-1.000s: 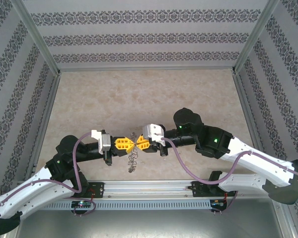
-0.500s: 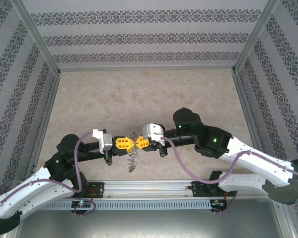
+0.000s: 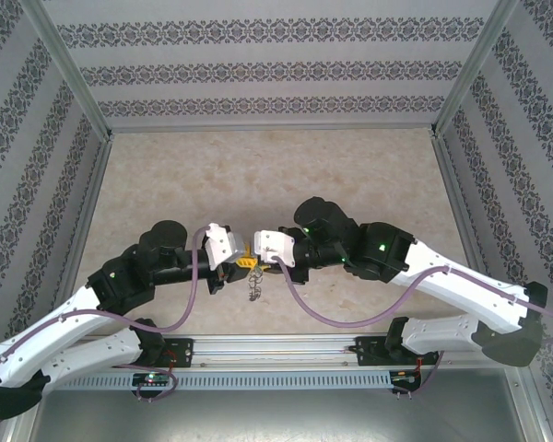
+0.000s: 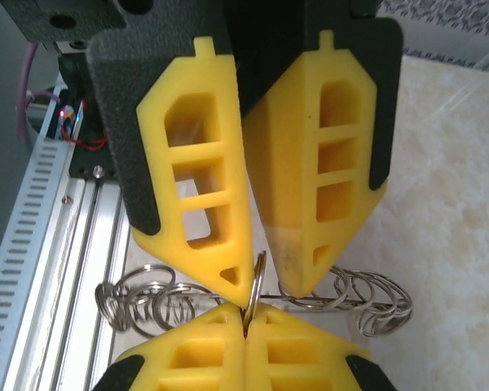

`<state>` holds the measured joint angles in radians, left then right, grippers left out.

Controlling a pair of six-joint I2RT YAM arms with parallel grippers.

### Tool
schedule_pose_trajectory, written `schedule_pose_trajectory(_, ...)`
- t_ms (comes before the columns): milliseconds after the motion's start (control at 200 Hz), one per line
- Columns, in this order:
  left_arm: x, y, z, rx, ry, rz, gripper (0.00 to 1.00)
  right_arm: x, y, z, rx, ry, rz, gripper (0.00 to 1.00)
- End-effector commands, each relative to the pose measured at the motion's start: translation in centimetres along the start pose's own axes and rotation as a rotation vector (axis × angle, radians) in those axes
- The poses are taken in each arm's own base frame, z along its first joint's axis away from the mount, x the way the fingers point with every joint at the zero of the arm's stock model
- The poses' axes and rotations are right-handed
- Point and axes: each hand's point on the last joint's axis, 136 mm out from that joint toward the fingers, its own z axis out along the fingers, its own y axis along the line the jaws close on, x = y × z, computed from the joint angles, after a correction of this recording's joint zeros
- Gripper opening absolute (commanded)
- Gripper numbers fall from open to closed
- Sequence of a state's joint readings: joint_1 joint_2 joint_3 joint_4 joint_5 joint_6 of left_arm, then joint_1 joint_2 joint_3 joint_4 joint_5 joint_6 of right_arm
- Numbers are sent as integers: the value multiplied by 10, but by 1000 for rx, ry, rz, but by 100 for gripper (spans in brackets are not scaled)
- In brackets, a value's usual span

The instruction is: Put the keys on the keyring

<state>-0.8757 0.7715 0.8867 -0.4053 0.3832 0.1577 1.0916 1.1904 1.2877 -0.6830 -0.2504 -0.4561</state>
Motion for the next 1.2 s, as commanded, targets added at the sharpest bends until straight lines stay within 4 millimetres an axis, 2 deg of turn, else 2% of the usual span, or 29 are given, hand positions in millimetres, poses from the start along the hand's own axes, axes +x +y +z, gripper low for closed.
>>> schedule_pose_trajectory(0,-2,3,-2,-25,1,25,18,-31,9,-10,-30,-96,-75,0)
schedule_pose_trajectory(110,-4,2,-1,-19,-13,26,0,-33,11,-10,-40,-104,-80,0)
schedule_pose_trajectory(295,-18,-5,-15,-9,-138,43,0,-36,20,-17,-64,-171,-64,0)
schedule_pose_trajectory(450,-45,-25,-34,73,-373,71,0,-43,27,-26,-98,-266,-31,16)
schedule_pose_trajectory(530,-54,-32,-39,110,-448,78,0,-46,29,-29,-116,-298,-22,17)
schedule_pose_trajectory(964,-72,-43,-48,184,-601,66,0,-43,27,-31,-116,-314,5,16)
schedule_pose_trajectory(1099,-74,-44,-52,188,-615,65,0,-40,24,-33,-97,-312,17,12)
schedule_pose_trajectory(1194,-75,-44,-52,192,-616,63,0,-42,22,-35,-88,-324,15,5)
